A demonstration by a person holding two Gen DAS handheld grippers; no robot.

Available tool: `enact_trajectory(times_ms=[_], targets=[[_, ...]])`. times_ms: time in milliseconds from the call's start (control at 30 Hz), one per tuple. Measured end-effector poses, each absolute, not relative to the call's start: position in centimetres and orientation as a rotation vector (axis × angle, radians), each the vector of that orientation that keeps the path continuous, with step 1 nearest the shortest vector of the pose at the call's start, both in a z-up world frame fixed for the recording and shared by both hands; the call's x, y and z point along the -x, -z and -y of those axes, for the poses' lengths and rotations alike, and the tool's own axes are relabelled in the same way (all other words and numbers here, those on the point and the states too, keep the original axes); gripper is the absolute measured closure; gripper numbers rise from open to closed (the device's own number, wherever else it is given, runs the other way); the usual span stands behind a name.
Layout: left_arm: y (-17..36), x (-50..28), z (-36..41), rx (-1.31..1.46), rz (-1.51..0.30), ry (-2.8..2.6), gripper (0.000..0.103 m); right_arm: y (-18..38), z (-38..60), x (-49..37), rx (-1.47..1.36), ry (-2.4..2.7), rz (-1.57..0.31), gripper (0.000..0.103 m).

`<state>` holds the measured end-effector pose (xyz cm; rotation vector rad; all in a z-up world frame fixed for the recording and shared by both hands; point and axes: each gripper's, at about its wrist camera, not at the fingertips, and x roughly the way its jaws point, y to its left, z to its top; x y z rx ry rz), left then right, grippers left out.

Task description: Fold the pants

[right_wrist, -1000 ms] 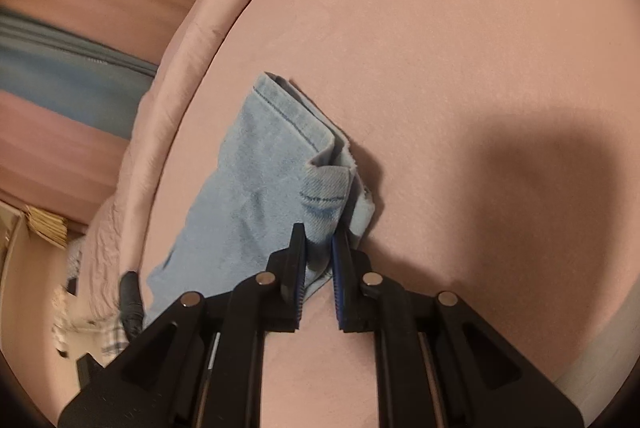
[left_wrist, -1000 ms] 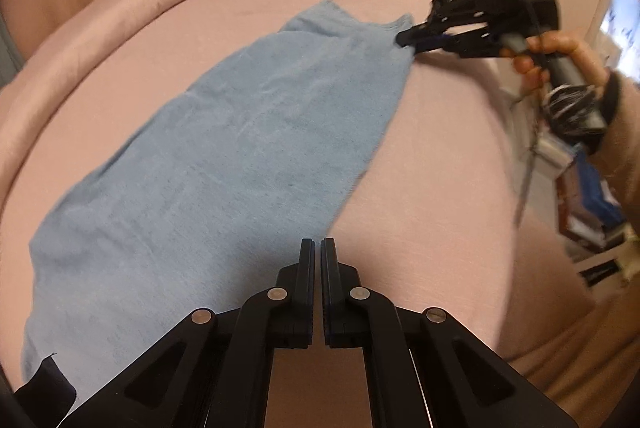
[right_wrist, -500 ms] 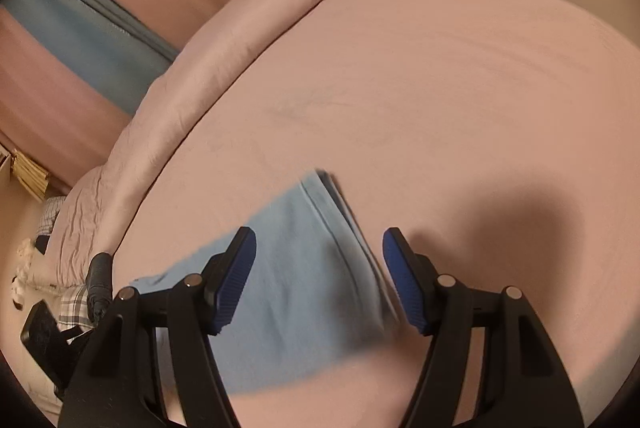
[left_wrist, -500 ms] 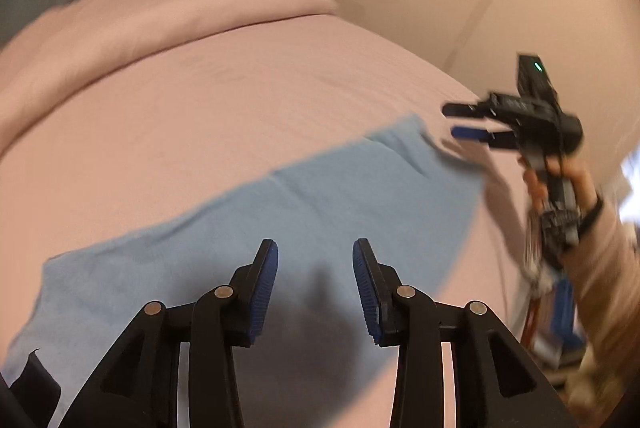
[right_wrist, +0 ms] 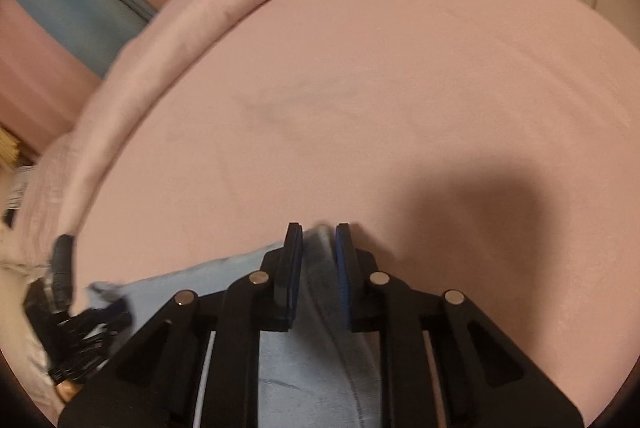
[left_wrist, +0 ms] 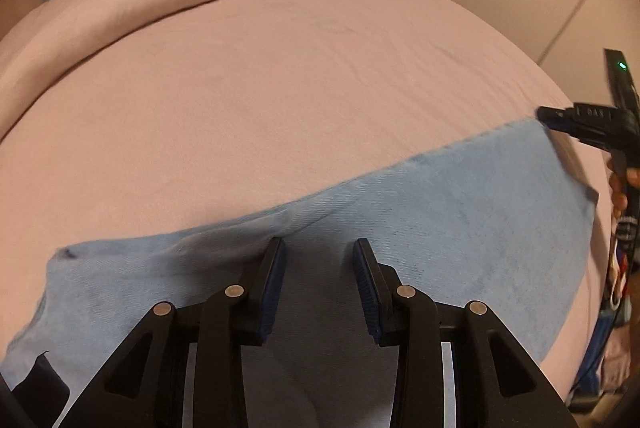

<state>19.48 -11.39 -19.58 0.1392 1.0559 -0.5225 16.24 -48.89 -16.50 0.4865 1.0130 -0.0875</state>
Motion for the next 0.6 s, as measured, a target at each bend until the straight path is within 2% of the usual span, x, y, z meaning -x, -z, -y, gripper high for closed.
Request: enact_trajectory(times_ms=[67, 100, 133, 200, 233, 333, 367, 500, 600], targets=[[18.1, -18.6, 10.1, -0.094, -1.022, 0.536, 0.066, 14.4, 47.8, -15.5, -0.366, 0.195, -0.960, 0.078], [17.3, -18.0, 9.2, -0.068, -0.997, 0.546, 0.066, 13.4, 47.1, -14.9, -0.342, 0.183, -0.918, 0.073], [16.1, -17.3, 7.5, -0.029, -0.964, 0.552, 0.064, 12.2, 45.8, -14.2, -0.333, 0.125, -0.878, 0.063], [15.3, -16.4, 4.3, 0.011, -0.937, 0.511, 0.053, 11.2, 42.7, -12.9, -0.329, -0.056, -0.868, 0.051], [15.0, -15.9, 2.6, 0.024, -0.924, 0.476, 0.047, 11.5, 40.8, -12.8, -0.308, -0.127, -0.905, 0.050], [15.2, -14.7, -3.5, 0.024, -0.923, 0.335, 0.047, 16.6, 37.5, -12.8, -0.151, -0.114, -1.142, 0.051], [15.6, -14.3, -5.6, 0.023, -0.940, 0.279, 0.047, 17.4, 37.1, -12.8, -0.114, -0.096, -1.159, 0.050], [16.2, -12.8, -12.9, 0.103, -0.959, 0.153, 0.047, 13.8, 34.5, -13.0, -0.063, -0.087, -1.106, 0.048], [16.0, -12.4, -16.9, 0.162, -0.932, 0.109, 0.047, 10.8, 29.0, -14.1, -0.045, -0.287, -1.048, 0.046]])
